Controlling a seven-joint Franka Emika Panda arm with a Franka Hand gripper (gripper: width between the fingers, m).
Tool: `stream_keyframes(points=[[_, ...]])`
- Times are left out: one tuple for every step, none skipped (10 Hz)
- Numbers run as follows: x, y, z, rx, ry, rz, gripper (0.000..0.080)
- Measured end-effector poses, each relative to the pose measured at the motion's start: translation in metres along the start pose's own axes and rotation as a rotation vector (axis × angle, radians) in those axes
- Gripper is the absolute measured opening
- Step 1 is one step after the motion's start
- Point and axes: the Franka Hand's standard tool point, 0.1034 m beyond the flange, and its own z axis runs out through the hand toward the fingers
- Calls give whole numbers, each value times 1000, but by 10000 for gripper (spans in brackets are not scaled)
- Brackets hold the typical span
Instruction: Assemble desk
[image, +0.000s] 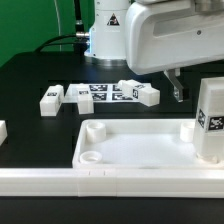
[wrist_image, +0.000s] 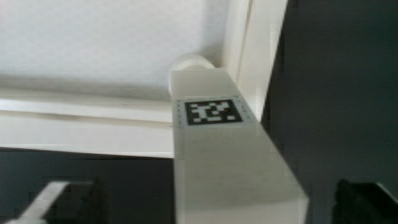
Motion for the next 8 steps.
stream_keyframes(points=[[0,0,0,0,0,0,455],[0,0,1,0,-1,0,455],[0,1,1,-1,-1,1,289],[0,2,1,-1,-1,2,290],[0,2,1,-1,-1,12,290],[0,2,1,-1,-1,13,290],[0,3,1,-1,-1,75,290],[0,3,1,-2,0,126,290]])
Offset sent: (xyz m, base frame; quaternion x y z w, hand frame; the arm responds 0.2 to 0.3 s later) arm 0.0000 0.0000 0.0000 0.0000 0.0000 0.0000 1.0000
